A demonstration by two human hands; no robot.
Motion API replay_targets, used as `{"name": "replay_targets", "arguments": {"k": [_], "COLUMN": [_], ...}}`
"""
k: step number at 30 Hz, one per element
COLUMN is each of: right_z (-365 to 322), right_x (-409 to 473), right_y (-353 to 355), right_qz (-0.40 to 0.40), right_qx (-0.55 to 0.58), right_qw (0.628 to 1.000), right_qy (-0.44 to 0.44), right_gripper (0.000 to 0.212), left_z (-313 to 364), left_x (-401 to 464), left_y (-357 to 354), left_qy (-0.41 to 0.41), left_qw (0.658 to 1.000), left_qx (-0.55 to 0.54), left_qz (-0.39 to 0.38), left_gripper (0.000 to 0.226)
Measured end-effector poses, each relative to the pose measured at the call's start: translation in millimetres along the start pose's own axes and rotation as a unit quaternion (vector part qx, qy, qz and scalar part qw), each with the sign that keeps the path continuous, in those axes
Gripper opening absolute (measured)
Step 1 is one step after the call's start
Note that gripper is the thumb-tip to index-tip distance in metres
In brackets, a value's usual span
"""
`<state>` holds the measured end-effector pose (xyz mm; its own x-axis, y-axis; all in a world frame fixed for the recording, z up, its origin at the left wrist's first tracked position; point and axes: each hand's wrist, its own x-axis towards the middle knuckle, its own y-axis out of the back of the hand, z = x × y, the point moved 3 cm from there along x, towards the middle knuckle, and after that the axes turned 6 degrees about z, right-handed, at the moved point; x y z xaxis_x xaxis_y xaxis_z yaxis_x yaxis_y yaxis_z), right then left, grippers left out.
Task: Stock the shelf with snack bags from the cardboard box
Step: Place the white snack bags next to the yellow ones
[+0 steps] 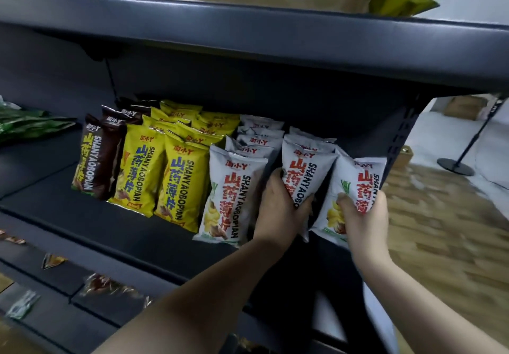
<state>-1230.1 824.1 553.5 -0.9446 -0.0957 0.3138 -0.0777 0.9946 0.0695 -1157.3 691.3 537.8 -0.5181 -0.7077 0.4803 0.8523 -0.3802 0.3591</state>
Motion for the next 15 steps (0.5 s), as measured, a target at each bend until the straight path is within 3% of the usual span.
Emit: {"name": "replay_targets", "arguments": {"k": [4, 8, 15], "right_z": [9.9, 17.2, 21.2], "right_x": [6.9, 11.1, 14.3], "right_y": [0.3, 1.2, 0.7], "right_qz": [-0.002, 0.001, 0.013], "right_qx": [0.000, 0.006, 0.033], "right_qw": [1.000, 1.000, 0.999], "right_qy": [0.002, 0.003, -0.003], "right_gripper": [0.017, 0.017, 0.019], "left_z": [-2.8, -10.5, -16.7], "left_x": [9.9, 12.7, 8.3], "left_y": [-12.3, -26.1, -36.6], "left_qy": [0.002, 0.011, 0.059], "left_qw": [0.999, 0.994, 0.979], "left_qx": [0.026, 0.106, 0.190], "left_qz": [0.024, 0.020, -0.044], "left_gripper": [0.073, 0.086, 0.104]}}
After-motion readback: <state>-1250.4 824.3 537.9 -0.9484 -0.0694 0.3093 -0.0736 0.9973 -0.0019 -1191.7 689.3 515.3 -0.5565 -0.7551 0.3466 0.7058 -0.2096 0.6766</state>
